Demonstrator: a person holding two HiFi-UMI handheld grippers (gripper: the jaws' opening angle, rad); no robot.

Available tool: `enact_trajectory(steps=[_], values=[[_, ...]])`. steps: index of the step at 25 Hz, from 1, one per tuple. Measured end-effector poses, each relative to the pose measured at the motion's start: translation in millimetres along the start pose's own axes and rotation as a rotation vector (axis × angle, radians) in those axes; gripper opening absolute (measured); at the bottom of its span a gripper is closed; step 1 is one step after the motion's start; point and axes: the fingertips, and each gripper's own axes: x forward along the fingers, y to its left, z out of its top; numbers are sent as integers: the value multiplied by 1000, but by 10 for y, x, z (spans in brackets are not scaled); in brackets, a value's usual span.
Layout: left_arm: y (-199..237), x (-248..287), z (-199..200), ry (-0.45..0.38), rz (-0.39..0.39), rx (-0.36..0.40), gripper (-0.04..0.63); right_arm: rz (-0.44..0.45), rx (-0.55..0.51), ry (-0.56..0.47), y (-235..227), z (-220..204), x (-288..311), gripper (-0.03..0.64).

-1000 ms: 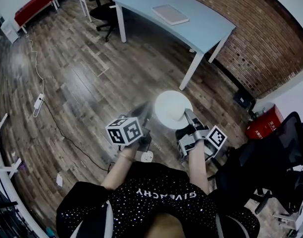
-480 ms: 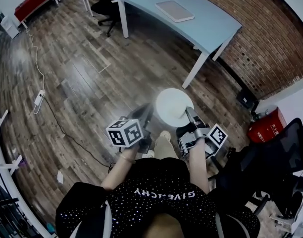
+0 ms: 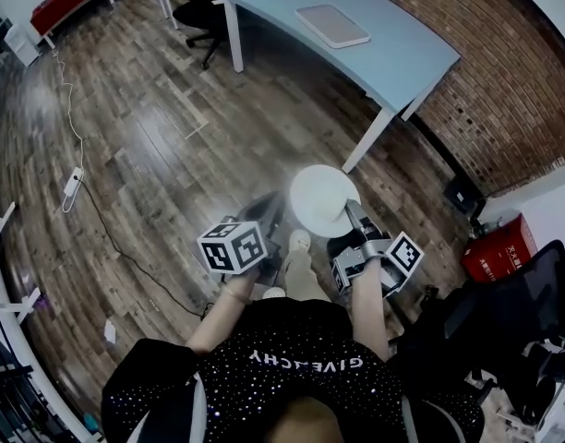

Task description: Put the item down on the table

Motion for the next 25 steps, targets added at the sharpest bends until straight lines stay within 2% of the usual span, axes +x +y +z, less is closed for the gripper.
enact_trajectory(steps=[7, 25], values=[[56, 587, 296, 15, -6, -10, 11, -18, 8, -5, 94, 418, 500, 31], [354, 1940, 1076, -43, 51, -37, 11, -27, -1, 56, 354, 1436, 1785, 31]])
